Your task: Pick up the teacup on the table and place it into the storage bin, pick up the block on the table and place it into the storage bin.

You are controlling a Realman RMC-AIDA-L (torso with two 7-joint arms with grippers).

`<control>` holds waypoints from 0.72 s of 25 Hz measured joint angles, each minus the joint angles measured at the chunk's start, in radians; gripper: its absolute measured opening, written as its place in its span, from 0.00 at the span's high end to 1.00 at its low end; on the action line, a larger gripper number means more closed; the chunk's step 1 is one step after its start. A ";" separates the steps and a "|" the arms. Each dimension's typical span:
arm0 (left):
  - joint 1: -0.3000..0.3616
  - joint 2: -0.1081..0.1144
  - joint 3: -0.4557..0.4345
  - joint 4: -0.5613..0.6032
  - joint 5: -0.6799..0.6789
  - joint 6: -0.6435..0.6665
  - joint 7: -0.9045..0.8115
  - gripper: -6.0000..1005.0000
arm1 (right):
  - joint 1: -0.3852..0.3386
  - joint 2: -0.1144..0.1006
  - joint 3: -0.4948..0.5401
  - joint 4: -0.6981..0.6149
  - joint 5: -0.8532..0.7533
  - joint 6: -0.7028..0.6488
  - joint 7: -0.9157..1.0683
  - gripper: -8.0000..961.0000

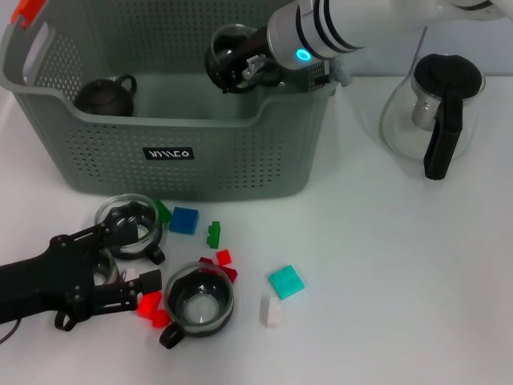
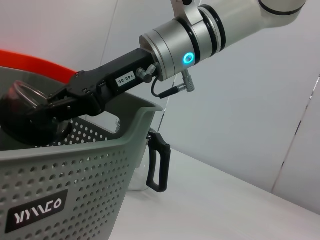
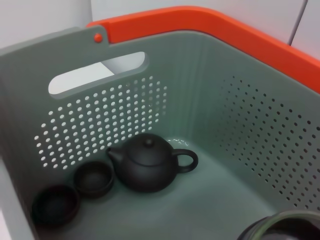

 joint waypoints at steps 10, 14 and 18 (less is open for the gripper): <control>0.006 0.000 -0.010 0.000 0.000 -0.001 0.000 0.09 | 0.003 -0.003 -0.029 0.000 0.000 -0.029 0.001 0.85; 0.008 -0.001 -0.015 0.000 0.000 -0.002 0.000 0.09 | 0.001 -0.005 -0.030 0.000 -0.001 -0.028 0.007 0.83; 0.012 -0.002 -0.019 0.000 0.000 -0.002 0.000 0.09 | 0.000 -0.005 -0.030 0.000 -0.001 -0.024 0.009 0.81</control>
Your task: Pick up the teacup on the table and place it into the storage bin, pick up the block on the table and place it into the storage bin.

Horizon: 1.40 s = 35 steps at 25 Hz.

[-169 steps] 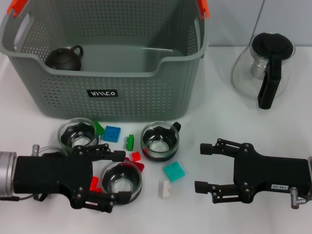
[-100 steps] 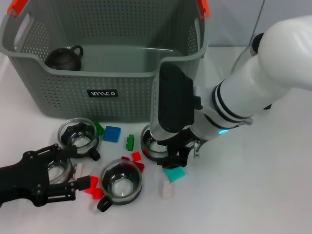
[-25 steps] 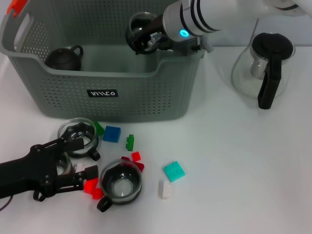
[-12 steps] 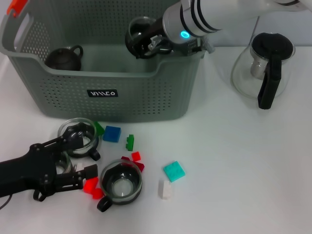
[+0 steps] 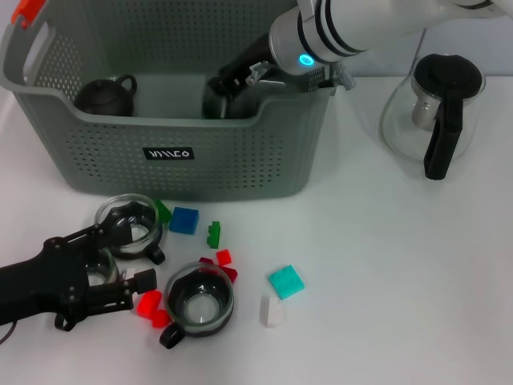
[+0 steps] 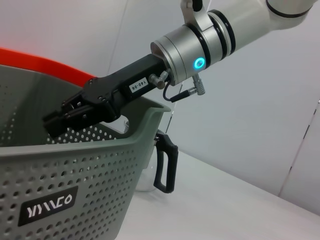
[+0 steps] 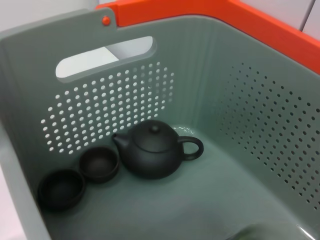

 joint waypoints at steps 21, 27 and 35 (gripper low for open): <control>0.002 0.005 -0.033 0.003 0.000 0.001 0.000 0.09 | -0.626 -0.044 0.254 -0.748 0.632 -0.696 -0.454 0.45; 0.022 0.018 -0.035 0.066 0.036 0.028 -0.011 0.09 | -0.742 -0.109 0.279 -0.879 0.438 -1.084 -0.434 0.45; 0.073 0.037 -0.166 0.132 0.046 0.112 -0.004 0.09 | -0.730 -0.015 0.254 -1.060 0.120 -1.185 -0.345 0.46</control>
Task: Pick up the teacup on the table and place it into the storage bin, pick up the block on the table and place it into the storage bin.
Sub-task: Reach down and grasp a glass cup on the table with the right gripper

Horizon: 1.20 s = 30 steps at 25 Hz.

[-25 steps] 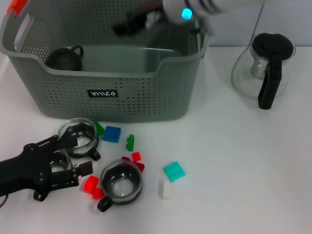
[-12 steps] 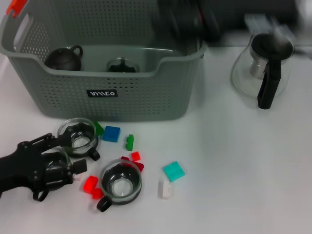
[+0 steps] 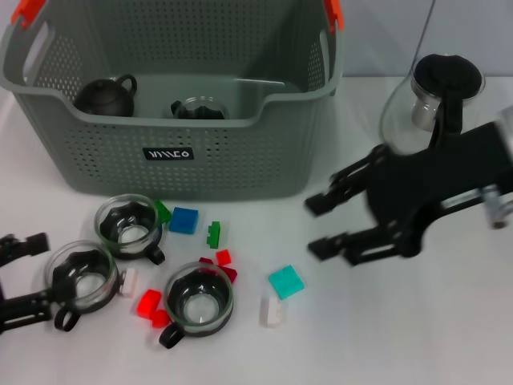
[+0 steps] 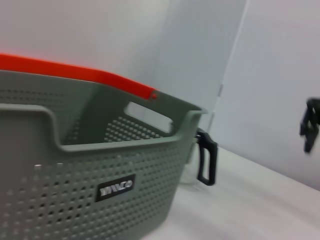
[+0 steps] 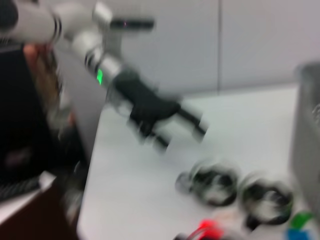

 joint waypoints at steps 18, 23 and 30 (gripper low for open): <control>-0.002 -0.010 -0.036 -0.043 -0.008 -0.013 0.001 0.09 | 0.255 0.028 -0.761 0.121 -0.224 0.413 0.084 0.46; -0.002 -0.013 -0.037 -0.053 -0.008 -0.014 0.001 0.09 | 0.242 0.032 -0.862 0.119 -0.230 0.552 0.082 0.46; -0.002 -0.013 -0.037 -0.056 -0.008 -0.017 0.001 0.09 | 0.226 0.032 -0.951 0.136 -0.232 0.672 0.073 0.46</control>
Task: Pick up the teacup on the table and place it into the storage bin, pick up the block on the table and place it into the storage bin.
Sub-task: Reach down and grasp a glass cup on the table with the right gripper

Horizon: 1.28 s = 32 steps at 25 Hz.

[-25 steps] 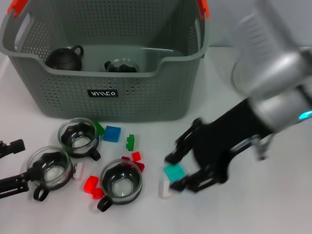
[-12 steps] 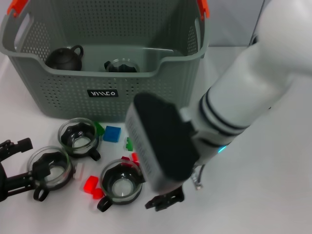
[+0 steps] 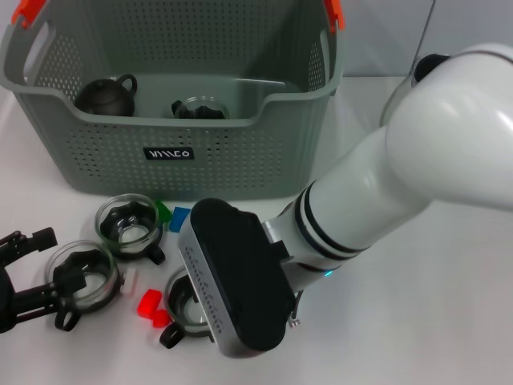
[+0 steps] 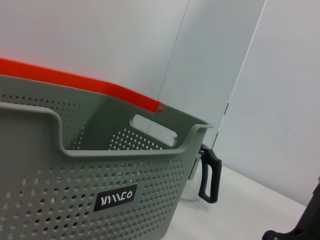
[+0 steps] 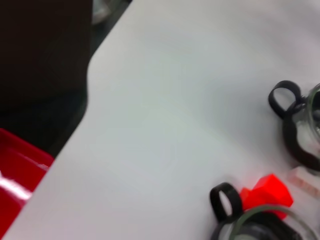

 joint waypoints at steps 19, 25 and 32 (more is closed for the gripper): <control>0.000 -0.003 0.000 -0.001 0.000 -0.013 0.000 0.09 | 0.021 0.001 -0.069 0.062 -0.002 -0.023 0.055 0.46; -0.009 -0.003 0.000 -0.002 0.000 -0.018 0.000 0.09 | 0.024 0.000 -0.062 0.063 -0.004 -0.010 0.062 0.48; -0.009 -0.003 0.001 -0.003 0.000 -0.020 0.000 0.09 | 0.027 0.002 -0.072 0.105 -0.005 0.068 0.054 0.50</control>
